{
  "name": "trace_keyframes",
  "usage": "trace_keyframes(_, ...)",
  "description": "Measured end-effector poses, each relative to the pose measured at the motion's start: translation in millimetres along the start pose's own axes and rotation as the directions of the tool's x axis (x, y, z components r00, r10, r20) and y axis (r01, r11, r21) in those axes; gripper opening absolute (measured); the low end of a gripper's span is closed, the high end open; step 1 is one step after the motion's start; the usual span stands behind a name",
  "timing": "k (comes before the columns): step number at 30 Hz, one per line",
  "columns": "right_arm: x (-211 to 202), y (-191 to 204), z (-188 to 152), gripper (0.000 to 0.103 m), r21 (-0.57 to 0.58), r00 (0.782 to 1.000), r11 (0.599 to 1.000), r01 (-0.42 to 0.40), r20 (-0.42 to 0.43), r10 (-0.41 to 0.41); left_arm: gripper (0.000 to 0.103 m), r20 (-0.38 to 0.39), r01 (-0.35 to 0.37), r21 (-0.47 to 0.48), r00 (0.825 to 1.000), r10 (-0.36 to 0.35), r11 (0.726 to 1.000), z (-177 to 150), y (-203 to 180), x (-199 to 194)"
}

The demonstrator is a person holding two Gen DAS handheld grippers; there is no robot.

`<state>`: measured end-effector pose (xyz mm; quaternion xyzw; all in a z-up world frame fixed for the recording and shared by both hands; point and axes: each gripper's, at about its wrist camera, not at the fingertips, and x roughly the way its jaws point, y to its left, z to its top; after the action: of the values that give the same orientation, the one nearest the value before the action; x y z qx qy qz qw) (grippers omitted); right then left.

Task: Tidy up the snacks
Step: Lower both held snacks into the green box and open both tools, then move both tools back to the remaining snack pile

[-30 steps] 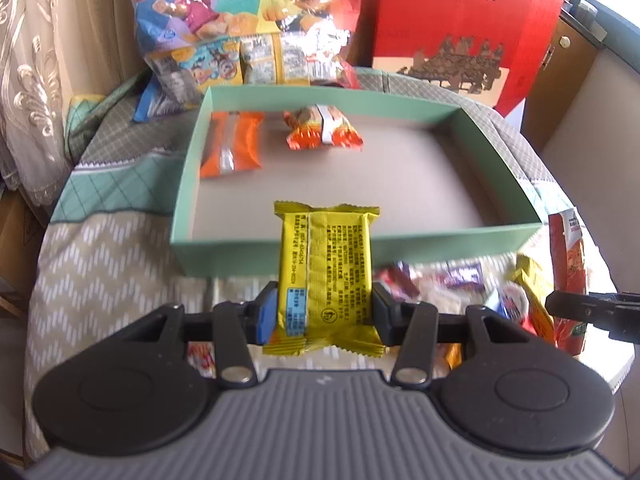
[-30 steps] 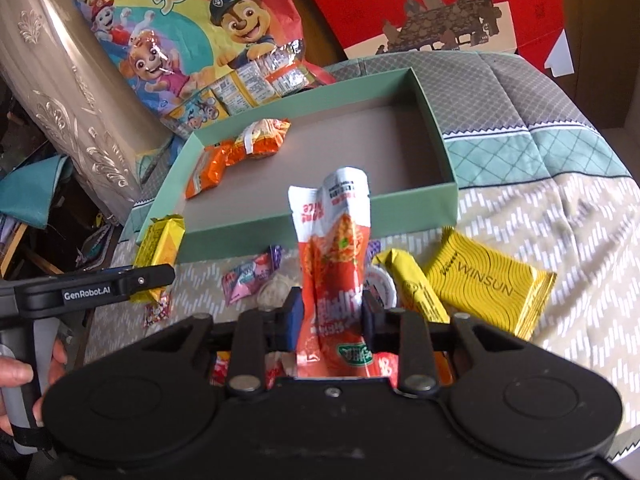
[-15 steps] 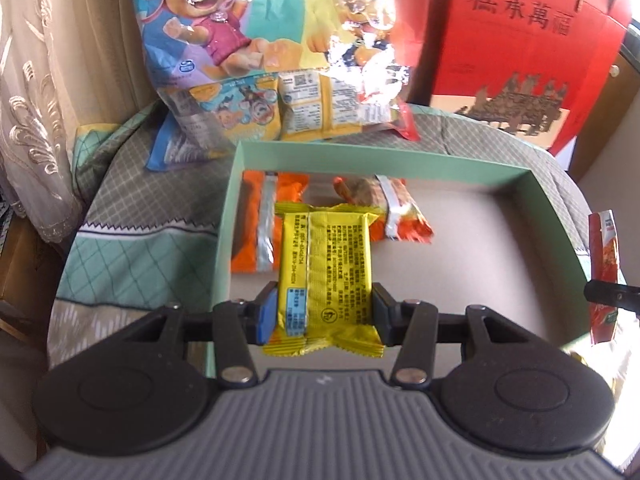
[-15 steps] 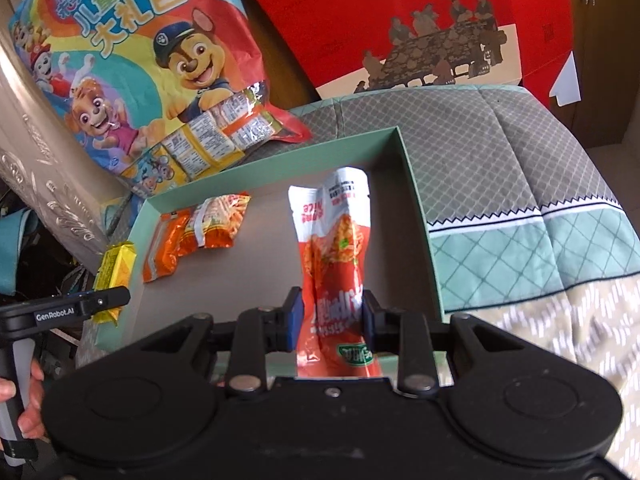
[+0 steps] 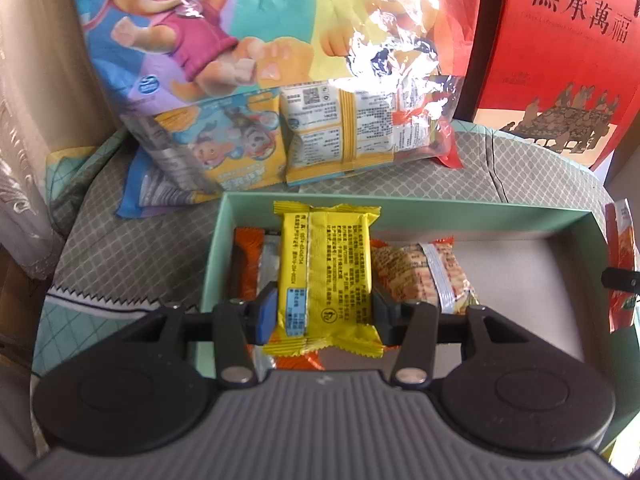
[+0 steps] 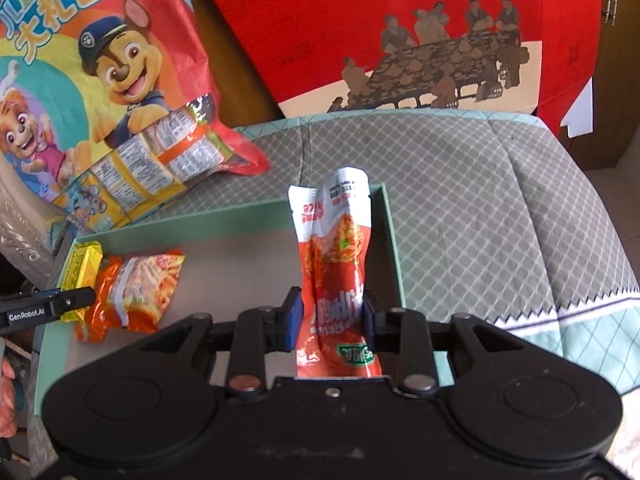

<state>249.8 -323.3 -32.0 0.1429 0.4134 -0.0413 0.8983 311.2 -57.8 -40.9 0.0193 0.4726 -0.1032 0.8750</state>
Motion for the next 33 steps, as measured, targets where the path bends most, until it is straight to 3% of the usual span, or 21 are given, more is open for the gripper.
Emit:
trace_keyframes(2,3.3,0.7,4.5,0.039,-0.013,1.0,1.0,0.005,0.016,-0.005,0.048,-0.006,-0.004,0.011,1.0,0.004,1.0,2.2,-4.8,7.4)
trace_keyframes(3,4.1,1.3,5.9,0.051,-0.015,1.0,1.0,0.007,0.023,-0.007,0.054,-0.004,-0.017,0.02,1.0,0.017,1.0,2.6,-7.4,10.1)
trace_keyframes(4,2.2,1.8,6.2,0.072,-0.012,0.999,1.0,0.01,0.036,-0.01,0.072,-0.001,-0.039,0.027,0.999,0.039,0.999,2.3,-10.1,11.7)
trace_keyframes(6,-2.9,2.5,4.9,0.095,-0.006,0.997,1.0,0.013,0.077,-0.013,0.092,0.023,-0.093,0.037,0.995,0.092,0.995,0.9,-14.0,11.1)
trace_keyframes(7,-6.8,3.4,2.9,0.097,-0.005,0.996,1.0,0.015,0.091,-0.015,0.096,0.035,-0.103,0.039,0.994,0.102,0.994,-0.1,-14.8,9.5)
trace_keyframes(10,-11.0,5.7,-1.6,0.103,-0.007,0.996,1.0,0.005,0.092,-0.004,0.097,0.028,-0.088,0.023,0.996,0.087,0.996,-2.4,-13.2,4.0)
trace_keyframes(17,-29.0,3.9,-21.5,0.103,0.005,0.996,1.0,-0.007,0.086,0.007,0.103,0.037,-0.044,-0.014,0.998,0.045,0.999,-15.5,-18.0,-22.5)
trace_keyframes(28,-79.7,-4.6,-62.6,0.103,0.02,0.995,0.999,-0.028,0.099,0.026,0.103,0.042,0.037,0.052,0.998,-0.039,0.998,-58.1,-57.3,-80.8)
trace_keyframes(33,-101.1,-14.3,-89.9,0.103,0.04,0.994,0.999,-0.031,0.105,0.027,0.103,0.0,0.101,0.066,0.995,-0.101,0.993,-88.3,-80.5,-97.6)
